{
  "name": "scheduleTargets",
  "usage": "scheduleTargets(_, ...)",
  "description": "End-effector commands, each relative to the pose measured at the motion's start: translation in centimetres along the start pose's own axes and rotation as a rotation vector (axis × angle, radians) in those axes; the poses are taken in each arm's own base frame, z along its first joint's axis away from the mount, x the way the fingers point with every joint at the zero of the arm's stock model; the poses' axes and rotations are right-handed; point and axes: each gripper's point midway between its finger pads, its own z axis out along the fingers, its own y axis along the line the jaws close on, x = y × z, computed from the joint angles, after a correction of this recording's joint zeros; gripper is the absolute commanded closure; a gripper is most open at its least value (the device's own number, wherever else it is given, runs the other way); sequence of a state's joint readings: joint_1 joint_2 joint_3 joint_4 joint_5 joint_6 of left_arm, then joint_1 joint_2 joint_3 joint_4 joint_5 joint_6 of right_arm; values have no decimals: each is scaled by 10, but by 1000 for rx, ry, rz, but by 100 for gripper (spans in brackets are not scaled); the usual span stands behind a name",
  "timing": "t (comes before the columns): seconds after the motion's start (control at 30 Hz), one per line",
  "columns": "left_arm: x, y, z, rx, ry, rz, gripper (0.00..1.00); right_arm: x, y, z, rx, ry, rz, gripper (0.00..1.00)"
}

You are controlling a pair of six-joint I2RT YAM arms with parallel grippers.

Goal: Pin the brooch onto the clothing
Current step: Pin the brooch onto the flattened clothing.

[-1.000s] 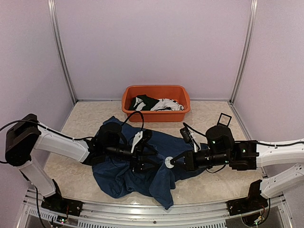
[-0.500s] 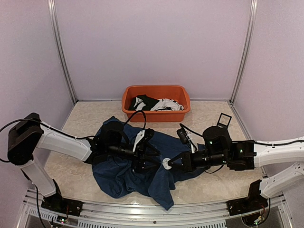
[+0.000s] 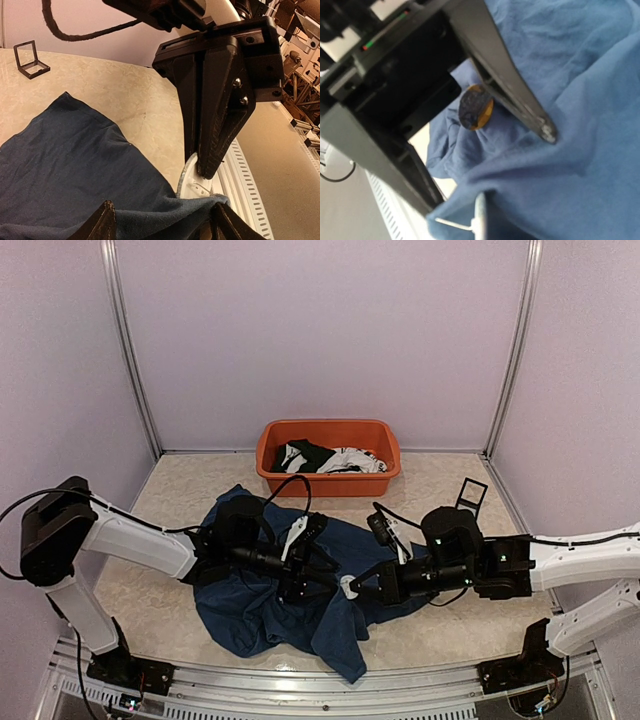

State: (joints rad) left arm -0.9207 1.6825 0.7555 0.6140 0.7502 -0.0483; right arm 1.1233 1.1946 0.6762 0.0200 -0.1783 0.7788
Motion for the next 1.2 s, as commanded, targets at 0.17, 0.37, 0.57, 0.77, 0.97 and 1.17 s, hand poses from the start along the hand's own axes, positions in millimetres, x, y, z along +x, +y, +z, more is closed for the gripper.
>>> scheduleTargets(0.17,-8,2,4,-3,-25,15,40,-6,26,6,-84,-8,-30,100)
scheduleTargets(0.37,-8,2,4,-5,-29,14,43,-11,31,3,-104,-33,-26,100)
scheduleTargets(0.57,-7,1,5,1,-21,5,47,-13,33,-1,-111,-42,-27,100)
scheduleTargets(0.77,-3,0,7,13,-12,-11,50,-14,44,-4,-133,-48,-50,100)
scheduleTargets(0.97,0,-1,8,26,3,-28,54,-17,57,-5,-133,-50,-95,100)
scheduleTargets(1.17,-2,1,7,13,3,-28,54,-13,61,2,-118,-23,-117,100)
